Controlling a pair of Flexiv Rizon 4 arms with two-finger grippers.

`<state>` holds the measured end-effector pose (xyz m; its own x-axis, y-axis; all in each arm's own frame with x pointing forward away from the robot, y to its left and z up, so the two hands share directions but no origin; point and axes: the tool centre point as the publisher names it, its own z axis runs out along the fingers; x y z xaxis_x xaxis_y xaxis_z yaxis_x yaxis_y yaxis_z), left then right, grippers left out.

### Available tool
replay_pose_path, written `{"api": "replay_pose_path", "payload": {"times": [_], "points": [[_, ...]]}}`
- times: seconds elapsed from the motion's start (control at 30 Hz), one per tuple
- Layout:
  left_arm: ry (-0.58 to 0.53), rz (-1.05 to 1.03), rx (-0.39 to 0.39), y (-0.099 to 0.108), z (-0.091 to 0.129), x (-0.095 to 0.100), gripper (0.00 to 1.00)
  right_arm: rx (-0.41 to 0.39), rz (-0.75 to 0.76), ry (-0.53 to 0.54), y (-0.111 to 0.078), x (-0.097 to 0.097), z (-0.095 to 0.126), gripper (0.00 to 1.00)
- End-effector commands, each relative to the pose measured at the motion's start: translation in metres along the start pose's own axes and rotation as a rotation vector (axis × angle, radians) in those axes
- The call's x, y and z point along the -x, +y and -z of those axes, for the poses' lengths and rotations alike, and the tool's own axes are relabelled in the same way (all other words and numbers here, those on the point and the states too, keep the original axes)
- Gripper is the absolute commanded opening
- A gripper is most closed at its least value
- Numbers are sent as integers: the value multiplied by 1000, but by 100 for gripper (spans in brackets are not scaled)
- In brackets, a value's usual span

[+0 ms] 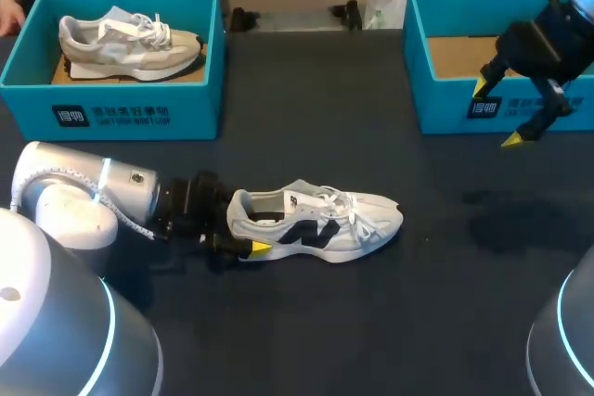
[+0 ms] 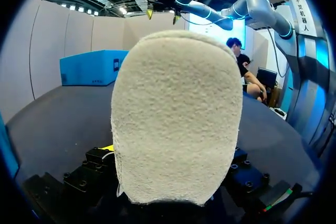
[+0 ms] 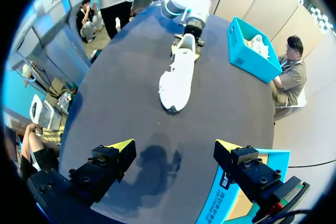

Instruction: Take the shoe out of the shoebox, open the shoe tongue, remove and reinsert the insole, then place the shoe into the shoebox

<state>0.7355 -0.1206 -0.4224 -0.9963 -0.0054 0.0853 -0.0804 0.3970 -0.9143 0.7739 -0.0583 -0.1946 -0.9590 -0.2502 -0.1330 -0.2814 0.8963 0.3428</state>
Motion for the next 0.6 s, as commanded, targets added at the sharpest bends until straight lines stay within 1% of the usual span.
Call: {"api": "replay_pose_path", "payload": {"times": [0.03, 0.1, 0.2, 0.23, 0.27, 0.37, 0.4, 0.43, 0.47, 0.57, 0.6], "points": [[3, 0, 4, 2, -4, 3, 0, -1, 0, 3, 0, 2, -1, 100], [3, 0, 4, 2, -4, 3, 0, 13, -21, -14, 9, 7, -1, 100], [3, 0, 4, 2, -4, 3, 0, -9, -67, 2, 24, 15, -4, 100], [3, 0, 4, 2, -4, 3, 0, -25, -125, -6, 29, 16, -5, 100], [3, 0, 4, 2, -4, 3, 0, -20, -153, -16, 33, 17, -6, 100], [3, 0, 4, 2, -4, 3, 0, -59, -299, -61, 45, 17, -9, 100], [3, 0, 4, 2, -4, 3, 0, -83, -389, -87, 49, 15, -9, 100], [3, 0, 4, 2, -4, 3, 0, -87, -415, -96, 50, 13, -10, 100], [3, 0, 4, 2, -4, 3, 0, -98, -502, -147, 54, 12, -12, 100], [3, 0, 4, 2, -4, 3, 0, -129, -702, -196, 61, 3, -15, 100], [3, 0, 4, 2, -4, 3, 0, -124, -747, -217, 64, 1, -16, 100]]}}
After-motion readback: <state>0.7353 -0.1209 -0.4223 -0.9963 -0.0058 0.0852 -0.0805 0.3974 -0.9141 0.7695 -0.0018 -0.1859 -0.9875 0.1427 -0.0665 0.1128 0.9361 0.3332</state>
